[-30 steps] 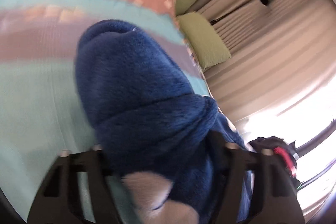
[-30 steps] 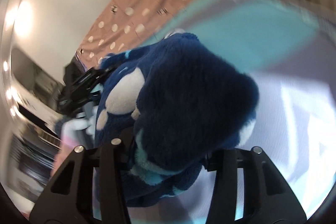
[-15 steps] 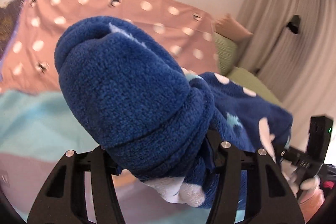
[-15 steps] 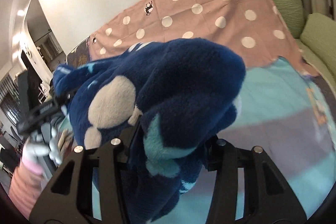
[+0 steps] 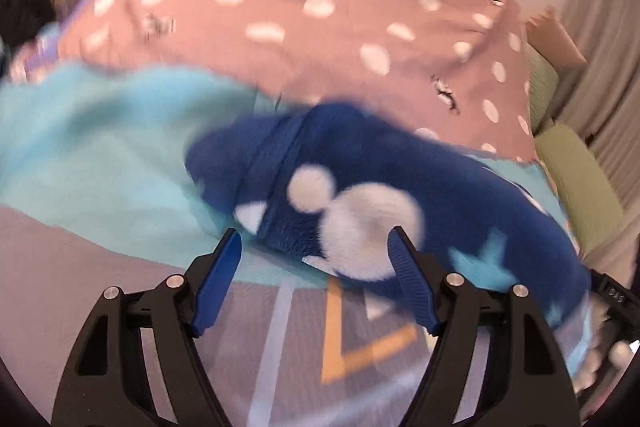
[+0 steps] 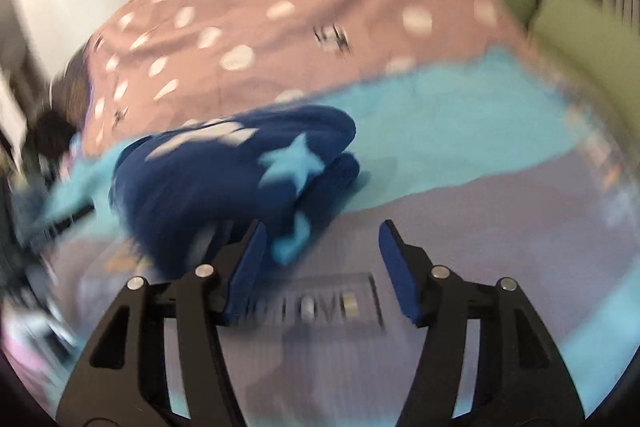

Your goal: Fold small clothes

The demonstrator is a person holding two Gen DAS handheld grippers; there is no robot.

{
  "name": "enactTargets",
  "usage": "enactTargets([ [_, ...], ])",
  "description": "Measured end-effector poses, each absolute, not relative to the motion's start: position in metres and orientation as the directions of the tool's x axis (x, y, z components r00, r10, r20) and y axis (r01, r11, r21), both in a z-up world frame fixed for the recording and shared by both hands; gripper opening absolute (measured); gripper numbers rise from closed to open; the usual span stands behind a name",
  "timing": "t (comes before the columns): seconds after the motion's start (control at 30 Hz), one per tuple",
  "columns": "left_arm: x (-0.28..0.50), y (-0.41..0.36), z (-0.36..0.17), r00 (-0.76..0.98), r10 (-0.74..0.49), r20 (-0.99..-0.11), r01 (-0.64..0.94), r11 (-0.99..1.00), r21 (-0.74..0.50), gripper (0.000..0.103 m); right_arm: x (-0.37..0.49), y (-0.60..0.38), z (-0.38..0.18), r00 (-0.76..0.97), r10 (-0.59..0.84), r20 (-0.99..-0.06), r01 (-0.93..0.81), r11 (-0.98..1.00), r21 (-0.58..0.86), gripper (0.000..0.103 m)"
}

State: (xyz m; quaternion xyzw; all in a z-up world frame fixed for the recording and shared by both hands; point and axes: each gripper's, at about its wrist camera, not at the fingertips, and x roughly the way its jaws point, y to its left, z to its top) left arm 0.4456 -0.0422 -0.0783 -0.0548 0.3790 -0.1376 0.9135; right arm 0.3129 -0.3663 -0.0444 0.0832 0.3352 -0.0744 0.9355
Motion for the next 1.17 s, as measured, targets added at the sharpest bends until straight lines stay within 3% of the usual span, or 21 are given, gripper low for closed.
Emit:
enactTargets([
  [0.07, 0.414, -0.049, -0.06, 0.705, -0.31, -0.638, 0.273, 0.949, -0.16, 0.075, 0.264, -0.343, -0.017, 0.821, -0.152, -0.55, 0.196, 0.98, 0.021, 0.077],
  [0.1, 0.389, -0.049, -0.047, 0.727, -0.327, -0.604, 0.309, 0.941, -0.139, 0.075, 0.226, -0.328, 0.001, 0.856, -0.199, -0.478, 0.222, 0.975, -0.007, 0.092],
  [0.13, 0.368, -0.047, -0.04, 0.742, -0.343, -0.576, 0.33, 0.935, -0.131, 0.078, 0.201, -0.317, 0.011, 0.874, -0.215, -0.436, 0.235, 0.972, -0.007, 0.099],
  [0.17, 0.347, -0.049, -0.027, 0.752, -0.365, -0.549, 0.352, 0.926, -0.134, 0.082, 0.173, -0.308, 0.021, 0.893, -0.21, -0.398, 0.233, 0.972, 0.011, 0.1],
  [0.23, 0.29, -0.047, -0.007, 0.78, -0.39, -0.49, 0.369, 0.918, -0.144, 0.102, 0.136, -0.296, 0.032, 0.906, -0.164, -0.391, 0.202, 0.978, 0.057, 0.101],
  [0.3, 0.248, -0.047, 0.004, 0.825, -0.362, -0.434, 0.335, 0.932, -0.141, 0.102, 0.102, -0.282, 0.039, 0.897, -0.12, -0.426, 0.181, 0.978, 0.105, 0.101],
  [0.43, 0.17, -0.045, 0.006, 0.86, -0.276, -0.429, 0.237, 0.961, -0.145, 0.102, 0.062, -0.256, 0.046, 0.877, -0.084, -0.473, 0.18, 0.97, 0.162, 0.101],
  [0.67, 0.075, -0.045, 0.012, 0.792, -0.328, -0.515, 0.314, 0.942, -0.117, 0.102, -0.004, -0.22, 0.054, 0.86, -0.061, -0.506, 0.166, 0.972, 0.165, 0.101],
  [0.97, 0.016, -0.035, 0.033, 0.833, -0.261, -0.488, 0.283, 0.959, -0.031, 0.102, -0.036, -0.212, 0.06, 0.856, -0.067, -0.513, 0.177, 0.969, 0.17, 0.101],
  [1.17, 0.003, -0.027, 0.034, 0.823, -0.271, -0.499, 0.285, 0.957, -0.05, 0.102, -0.038, -0.211, 0.056, 0.841, -0.065, -0.537, 0.18, 0.97, 0.165, 0.101],
])
